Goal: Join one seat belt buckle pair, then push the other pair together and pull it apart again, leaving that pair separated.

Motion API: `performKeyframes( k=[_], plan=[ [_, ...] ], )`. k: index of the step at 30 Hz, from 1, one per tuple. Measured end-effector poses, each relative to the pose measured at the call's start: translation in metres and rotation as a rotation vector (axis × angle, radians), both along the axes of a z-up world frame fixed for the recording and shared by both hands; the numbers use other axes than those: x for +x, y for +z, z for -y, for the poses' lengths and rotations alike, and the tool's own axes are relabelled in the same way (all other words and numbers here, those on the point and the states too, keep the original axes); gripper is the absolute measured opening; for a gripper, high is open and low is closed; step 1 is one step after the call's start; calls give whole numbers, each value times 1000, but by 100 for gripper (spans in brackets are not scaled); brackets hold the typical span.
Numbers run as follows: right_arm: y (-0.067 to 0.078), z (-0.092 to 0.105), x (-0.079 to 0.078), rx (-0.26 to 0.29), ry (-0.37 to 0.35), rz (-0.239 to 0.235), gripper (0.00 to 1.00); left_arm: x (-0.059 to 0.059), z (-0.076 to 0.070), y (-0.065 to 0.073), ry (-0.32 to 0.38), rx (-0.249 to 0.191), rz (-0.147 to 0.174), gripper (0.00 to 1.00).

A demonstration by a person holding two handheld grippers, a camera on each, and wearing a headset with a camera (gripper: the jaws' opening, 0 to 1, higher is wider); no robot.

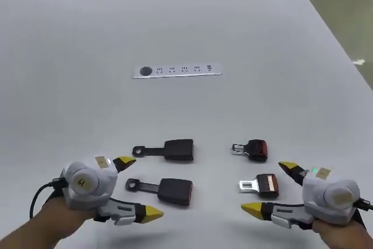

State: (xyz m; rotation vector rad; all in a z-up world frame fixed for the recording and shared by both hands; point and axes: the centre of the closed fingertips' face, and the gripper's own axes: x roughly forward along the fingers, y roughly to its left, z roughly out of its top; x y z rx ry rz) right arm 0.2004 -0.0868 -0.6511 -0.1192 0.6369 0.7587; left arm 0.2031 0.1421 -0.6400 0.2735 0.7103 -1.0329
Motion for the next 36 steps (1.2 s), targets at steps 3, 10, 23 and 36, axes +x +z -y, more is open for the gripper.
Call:
performKeyframes(
  k=[3,10,23,36],
  plan=[
    [-4,-1,-1,-6,51,-10,88,1,4,-8,-70,22,-8,87],
    [-12,2,-1,-26,157,-46,83,3,18,-17,-185,66,-11,82],
    [-25,8,7,-63,320,-94,72,0,41,-27,-388,137,-21,71],
    [-31,7,-3,-106,462,-145,57,-6,38,-47,-496,196,-34,59]
  ],
)
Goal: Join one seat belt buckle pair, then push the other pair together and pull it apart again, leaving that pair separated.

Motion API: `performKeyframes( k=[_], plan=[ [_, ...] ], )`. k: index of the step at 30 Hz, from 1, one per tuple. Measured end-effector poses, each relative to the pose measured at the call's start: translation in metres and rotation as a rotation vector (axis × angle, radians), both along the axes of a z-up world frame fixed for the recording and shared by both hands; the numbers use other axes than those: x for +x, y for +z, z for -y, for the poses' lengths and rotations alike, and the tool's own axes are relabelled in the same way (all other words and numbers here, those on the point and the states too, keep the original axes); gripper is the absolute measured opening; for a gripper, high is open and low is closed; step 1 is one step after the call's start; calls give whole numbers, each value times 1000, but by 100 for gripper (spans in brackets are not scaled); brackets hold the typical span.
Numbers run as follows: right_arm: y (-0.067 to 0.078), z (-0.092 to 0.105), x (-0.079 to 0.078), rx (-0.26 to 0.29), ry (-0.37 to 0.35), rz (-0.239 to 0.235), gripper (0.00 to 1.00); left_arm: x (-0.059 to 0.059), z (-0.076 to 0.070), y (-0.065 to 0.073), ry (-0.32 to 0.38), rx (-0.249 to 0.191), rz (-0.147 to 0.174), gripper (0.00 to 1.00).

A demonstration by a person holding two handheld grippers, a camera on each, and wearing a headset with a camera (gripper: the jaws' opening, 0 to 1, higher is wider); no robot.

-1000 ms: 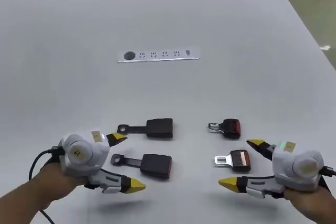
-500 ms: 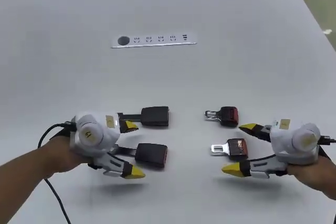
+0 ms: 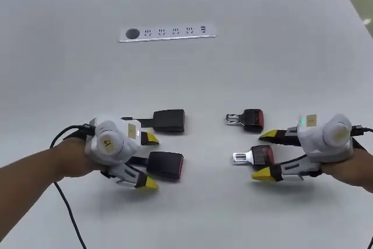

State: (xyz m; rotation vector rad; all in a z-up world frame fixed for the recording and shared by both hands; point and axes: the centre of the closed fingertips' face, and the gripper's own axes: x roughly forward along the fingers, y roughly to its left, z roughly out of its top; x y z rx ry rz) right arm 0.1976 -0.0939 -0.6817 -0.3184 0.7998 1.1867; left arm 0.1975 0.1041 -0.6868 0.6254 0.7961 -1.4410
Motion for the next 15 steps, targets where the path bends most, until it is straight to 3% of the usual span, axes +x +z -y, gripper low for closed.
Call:
performKeyframes(
  k=[6,10,12,13,15],
  plan=[
    [2,4,-1,0,32,-2,52,1,2,0,7,-9,-3,55],
    [2,6,-5,-5,71,0,49,2,3,0,16,-15,11,53],
    [1,8,-6,-14,84,6,47,3,2,-2,21,-18,35,51],
    [1,8,-6,-19,96,16,47,4,1,-3,30,-23,48,50],
    [1,8,-5,-19,94,17,46,5,4,-1,74,-45,46,49]
  ],
)
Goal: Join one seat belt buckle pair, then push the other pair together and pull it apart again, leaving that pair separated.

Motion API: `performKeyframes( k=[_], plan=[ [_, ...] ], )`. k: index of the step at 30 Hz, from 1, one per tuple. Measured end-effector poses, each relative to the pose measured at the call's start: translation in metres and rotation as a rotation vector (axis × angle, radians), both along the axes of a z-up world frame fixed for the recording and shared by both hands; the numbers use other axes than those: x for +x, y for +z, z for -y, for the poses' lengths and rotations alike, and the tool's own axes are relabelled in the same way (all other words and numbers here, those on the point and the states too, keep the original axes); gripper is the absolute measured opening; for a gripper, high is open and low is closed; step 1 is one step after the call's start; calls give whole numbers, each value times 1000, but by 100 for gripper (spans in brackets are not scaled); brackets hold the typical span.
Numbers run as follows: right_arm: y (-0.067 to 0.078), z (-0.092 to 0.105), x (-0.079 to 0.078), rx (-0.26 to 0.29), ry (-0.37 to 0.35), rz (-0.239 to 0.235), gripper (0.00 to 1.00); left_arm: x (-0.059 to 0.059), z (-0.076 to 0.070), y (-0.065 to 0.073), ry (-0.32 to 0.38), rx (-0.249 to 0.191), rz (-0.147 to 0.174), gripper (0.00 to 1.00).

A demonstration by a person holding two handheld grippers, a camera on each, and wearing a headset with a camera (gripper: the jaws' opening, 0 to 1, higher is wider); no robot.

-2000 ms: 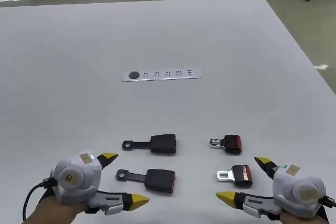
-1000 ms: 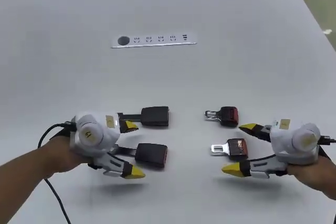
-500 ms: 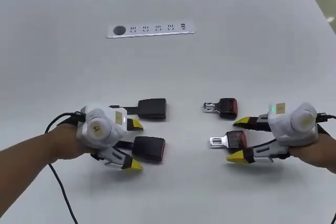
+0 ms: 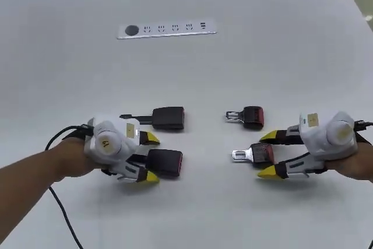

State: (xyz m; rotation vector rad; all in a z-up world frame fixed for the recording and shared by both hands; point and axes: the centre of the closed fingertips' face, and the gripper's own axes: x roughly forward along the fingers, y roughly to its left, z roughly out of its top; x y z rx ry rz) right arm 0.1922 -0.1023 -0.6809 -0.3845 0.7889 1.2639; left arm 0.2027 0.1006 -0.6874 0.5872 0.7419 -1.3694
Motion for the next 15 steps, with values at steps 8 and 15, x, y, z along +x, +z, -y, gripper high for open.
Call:
performKeyframes(
  k=[8,15],
  plan=[
    [-3,4,6,-14,28,33,37,-2,1,-2,39,-26,17,38],
    [-4,1,7,-19,55,45,34,0,1,-2,93,-39,26,36]
  ],
)
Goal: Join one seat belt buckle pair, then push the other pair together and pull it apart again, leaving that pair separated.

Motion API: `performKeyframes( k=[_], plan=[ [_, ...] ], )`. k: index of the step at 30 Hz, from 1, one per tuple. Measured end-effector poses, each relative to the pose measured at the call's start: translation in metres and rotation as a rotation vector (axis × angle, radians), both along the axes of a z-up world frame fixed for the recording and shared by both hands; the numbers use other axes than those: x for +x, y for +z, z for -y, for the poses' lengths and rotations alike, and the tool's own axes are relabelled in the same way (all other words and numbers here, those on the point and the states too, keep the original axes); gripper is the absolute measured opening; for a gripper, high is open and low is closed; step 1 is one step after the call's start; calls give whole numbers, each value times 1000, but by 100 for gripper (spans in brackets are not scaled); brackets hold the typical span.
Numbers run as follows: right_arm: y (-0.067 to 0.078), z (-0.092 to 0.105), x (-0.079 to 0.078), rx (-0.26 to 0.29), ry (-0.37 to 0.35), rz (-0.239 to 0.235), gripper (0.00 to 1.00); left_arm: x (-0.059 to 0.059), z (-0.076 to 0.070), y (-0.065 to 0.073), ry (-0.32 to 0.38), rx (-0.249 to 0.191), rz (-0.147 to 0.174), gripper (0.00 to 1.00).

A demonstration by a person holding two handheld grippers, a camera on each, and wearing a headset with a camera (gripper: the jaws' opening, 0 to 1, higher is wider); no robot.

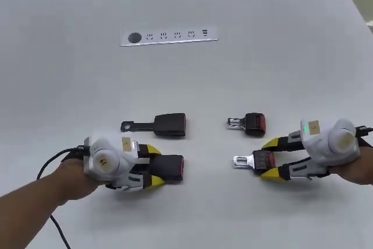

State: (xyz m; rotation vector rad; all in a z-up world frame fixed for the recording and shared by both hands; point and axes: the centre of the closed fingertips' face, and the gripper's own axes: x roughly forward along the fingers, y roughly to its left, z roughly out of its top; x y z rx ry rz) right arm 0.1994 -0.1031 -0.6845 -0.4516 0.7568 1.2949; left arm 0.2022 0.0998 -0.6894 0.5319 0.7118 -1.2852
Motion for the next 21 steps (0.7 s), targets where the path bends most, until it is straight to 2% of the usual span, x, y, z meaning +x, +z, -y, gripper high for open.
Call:
performKeyframes(
  k=[10,21],
  plan=[
    [-1,-1,-1,-5,32,9,33,0,0,0,-22,31,-7,35],
    [-2,-1,-1,43,35,12,33,-1,0,0,-22,42,-19,35]
  ],
)
